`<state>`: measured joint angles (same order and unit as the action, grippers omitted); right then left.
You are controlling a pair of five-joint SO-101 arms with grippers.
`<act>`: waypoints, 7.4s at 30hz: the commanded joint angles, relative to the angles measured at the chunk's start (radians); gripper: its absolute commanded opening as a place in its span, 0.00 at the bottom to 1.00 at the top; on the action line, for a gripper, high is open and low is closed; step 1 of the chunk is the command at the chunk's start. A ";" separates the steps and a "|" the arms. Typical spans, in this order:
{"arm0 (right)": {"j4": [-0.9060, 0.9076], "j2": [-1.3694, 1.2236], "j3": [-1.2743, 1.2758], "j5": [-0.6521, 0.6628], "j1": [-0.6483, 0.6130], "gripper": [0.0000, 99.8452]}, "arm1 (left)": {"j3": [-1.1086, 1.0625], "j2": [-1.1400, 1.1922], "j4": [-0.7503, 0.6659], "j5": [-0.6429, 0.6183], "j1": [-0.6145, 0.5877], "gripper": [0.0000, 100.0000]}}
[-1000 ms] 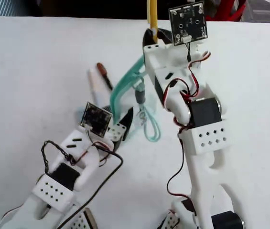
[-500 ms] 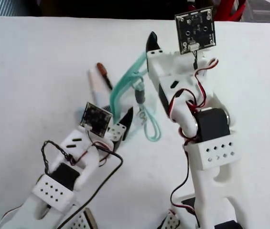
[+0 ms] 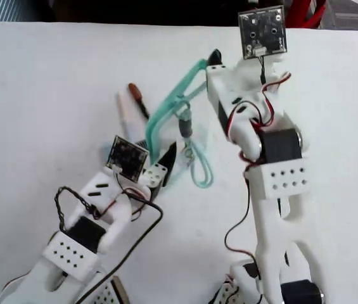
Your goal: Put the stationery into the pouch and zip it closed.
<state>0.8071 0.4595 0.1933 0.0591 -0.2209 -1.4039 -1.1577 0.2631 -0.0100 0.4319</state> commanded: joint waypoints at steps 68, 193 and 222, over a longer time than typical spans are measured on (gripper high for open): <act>0.159 0.171 0.034 -0.012 -0.025 0.03 | 0.872 0.634 0.723 0.034 -0.542 0.24; -0.079 0.202 0.381 -0.003 -0.028 0.03 | 1.079 0.596 -0.169 -0.155 0.024 0.03; -0.090 0.203 0.387 -0.003 -0.028 0.03 | 0.741 0.618 -0.256 -0.166 0.021 0.14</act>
<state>0.7150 0.6728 0.5554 0.0560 -0.2455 -0.6659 -0.4810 -0.0729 -0.1695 0.4534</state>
